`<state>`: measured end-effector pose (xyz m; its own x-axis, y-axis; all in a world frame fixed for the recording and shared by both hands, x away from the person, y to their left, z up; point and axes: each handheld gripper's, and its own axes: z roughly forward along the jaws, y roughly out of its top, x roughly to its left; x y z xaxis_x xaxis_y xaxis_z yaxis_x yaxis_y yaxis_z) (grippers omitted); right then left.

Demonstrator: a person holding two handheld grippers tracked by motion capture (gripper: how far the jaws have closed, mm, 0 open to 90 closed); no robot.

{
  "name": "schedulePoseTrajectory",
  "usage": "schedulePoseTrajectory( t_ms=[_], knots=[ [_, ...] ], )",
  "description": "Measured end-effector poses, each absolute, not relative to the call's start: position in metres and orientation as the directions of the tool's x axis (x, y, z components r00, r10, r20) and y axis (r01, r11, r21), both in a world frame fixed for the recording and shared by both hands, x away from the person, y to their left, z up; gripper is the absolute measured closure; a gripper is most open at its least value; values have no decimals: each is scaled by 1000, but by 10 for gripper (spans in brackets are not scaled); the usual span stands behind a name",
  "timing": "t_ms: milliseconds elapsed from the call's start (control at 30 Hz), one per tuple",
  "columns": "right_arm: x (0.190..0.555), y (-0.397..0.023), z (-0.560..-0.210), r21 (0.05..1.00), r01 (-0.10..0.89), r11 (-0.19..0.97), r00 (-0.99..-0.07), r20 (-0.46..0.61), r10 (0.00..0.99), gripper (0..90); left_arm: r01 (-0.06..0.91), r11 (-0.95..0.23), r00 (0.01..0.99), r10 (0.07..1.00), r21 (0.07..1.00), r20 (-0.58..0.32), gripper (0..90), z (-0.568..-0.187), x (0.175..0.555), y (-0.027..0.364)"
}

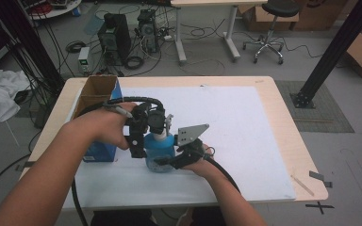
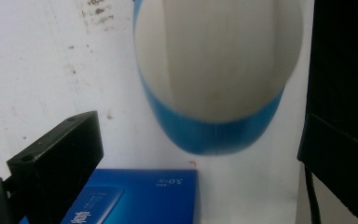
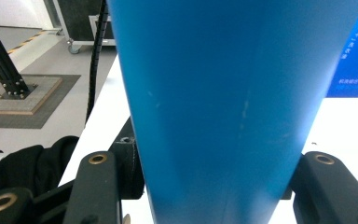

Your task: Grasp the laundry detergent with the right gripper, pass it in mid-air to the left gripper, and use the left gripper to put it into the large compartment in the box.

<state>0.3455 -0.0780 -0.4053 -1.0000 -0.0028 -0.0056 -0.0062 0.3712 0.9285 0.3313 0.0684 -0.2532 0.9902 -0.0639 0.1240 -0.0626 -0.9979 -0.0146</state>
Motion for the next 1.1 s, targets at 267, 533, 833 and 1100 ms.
schedulePoseTrajectory(
  t_ms=[267,533,833,1100],
  knots=[
    [344,-72,-402,929,-13,371,-1000,-9,-11,454,-60,-998,993,-60,-3,104,22,-256,329,65],
    [343,-68,-399,928,-20,373,-1000,-14,-18,454,-63,-998,994,-63,3,93,35,-261,328,59],
    [342,-64,-398,930,-23,367,-1000,-14,-27,454,-58,-998,995,-58,1,84,44,-266,327,57],
    [342,-61,-399,930,-18,368,-1000,-7,-30,454,-55,-998,995,-55,0,80,86,-267,327,56]
  ],
)
